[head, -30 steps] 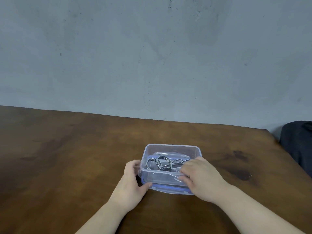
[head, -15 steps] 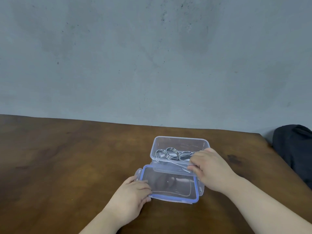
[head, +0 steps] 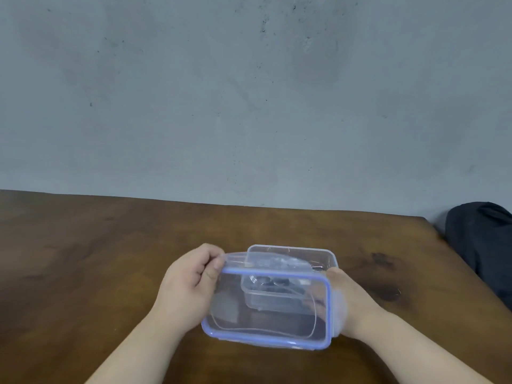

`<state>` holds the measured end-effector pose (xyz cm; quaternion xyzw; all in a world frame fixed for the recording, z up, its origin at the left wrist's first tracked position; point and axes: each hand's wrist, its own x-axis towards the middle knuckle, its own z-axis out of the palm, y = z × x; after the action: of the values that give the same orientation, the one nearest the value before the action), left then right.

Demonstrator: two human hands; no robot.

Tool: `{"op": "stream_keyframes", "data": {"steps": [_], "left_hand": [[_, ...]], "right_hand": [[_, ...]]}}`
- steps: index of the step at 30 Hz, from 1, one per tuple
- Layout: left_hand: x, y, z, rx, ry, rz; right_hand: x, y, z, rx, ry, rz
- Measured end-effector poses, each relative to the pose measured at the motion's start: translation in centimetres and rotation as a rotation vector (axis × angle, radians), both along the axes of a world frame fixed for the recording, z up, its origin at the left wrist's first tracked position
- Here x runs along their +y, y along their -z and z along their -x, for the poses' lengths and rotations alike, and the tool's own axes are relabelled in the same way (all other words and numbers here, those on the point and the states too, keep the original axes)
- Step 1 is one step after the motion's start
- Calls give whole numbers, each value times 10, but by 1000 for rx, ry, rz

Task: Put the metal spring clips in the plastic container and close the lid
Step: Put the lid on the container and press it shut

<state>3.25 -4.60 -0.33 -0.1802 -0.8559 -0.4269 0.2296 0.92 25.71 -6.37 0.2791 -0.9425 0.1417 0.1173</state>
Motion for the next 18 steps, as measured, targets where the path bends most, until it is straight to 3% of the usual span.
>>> {"op": "stream_keyframes", "data": {"steps": [4, 7, 9, 13, 18], "left_hand": [[18, -1, 24, -179, -74, -70], [31, -3, 43, -266, -88, -114], [39, -4, 57, -318, -81, -124], [57, 0, 86, -430, -21, -36], [80, 14, 118, -439, -11, 178]], "right_hand": [[3, -13, -14, -262, -30, 417], [15, -10, -17, -212, 103, 983], [19, -14, -18, -197, 253, 1191], [15, -30, -14, -365, 434, 1057], [15, -21, 4, -345, 698, 793]]}}
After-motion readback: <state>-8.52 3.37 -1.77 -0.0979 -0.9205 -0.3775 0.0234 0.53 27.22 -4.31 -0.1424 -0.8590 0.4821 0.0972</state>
